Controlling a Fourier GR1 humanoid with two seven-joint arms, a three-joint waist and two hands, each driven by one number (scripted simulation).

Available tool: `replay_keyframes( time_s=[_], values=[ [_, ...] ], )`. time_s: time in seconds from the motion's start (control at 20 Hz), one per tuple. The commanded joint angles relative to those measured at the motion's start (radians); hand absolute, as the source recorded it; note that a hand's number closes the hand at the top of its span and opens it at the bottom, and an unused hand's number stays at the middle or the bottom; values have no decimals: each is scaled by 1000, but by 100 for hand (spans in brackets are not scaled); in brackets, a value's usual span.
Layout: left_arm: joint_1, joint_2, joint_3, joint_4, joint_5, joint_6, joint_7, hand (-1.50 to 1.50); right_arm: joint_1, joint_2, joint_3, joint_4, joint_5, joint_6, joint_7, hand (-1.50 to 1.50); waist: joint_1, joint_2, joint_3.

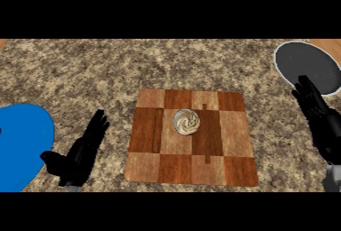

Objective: Pick the cupcake from the cutting board and place it in the pan

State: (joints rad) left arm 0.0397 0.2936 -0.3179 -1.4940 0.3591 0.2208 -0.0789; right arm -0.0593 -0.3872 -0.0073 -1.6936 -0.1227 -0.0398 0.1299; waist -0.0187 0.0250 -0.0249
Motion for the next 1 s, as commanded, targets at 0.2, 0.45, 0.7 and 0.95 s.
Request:
replay_keyframes(
  time_s=[0.2, 0.45, 0.7, 0.95],
  values=[
    [-139, 16, -4, -46, -92, 5, -62, 0, -256, 149, 129, -20, -181, 167, -79, 150, 74, -20, 29],
    [-111, -34, 3, 20, -123, -28, -135, 0, -163, 98, 51, 141, -36, 147, -237, -150, 19, -24, 25],
    [-121, -74, -29, -30, -176, 28, -87, 0, -151, -13, 82, 98, 60, 234, -251, -150, 16, -26, 25],
    [-85, -71, -39, -94, -193, 17, -45, 0, -266, -39, 107, 122, 137, 270, -197, -150, 26, -26, 25]
  ],
)
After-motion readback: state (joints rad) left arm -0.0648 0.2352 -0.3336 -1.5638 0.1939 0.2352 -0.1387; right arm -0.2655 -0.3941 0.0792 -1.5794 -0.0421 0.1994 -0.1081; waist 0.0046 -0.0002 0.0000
